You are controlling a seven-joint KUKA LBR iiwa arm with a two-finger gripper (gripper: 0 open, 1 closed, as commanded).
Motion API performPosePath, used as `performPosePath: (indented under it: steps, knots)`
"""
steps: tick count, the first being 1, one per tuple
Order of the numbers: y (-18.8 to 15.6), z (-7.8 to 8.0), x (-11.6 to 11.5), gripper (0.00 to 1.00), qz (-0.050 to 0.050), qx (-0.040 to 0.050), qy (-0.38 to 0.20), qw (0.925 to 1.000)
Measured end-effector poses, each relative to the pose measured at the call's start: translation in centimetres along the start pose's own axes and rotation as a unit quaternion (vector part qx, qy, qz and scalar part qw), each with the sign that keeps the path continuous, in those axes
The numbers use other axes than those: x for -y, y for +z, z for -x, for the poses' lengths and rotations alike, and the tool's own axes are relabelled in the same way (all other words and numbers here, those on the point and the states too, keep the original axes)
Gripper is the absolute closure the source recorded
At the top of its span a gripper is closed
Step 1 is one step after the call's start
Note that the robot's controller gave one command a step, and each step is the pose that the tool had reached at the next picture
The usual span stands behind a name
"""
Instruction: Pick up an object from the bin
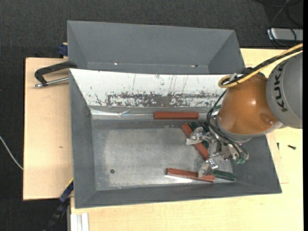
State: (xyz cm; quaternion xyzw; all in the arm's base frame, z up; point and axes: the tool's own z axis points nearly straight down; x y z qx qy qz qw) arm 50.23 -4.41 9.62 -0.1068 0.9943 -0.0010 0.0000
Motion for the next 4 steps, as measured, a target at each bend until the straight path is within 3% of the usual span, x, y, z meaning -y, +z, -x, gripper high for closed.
performPosePath:
  steps: [1, 2, 3, 4]
  knots:
    - [2.2, -0.2, -2.1, 0.0, 0.001, 0.0002, 0.098, 0.9952]
    - [2.0, 0.4, -6.2, 1.0, -0.001, 0.0004, -0.056, 0.9984]
    - [2.0, 0.4, -6.2, 1.0, -0.001, 0.0004, -0.056, 0.9984]
    - [-11.5, 3.0, -6.8, 1.0, 0.001, 0.0029, -0.094, 0.9956]
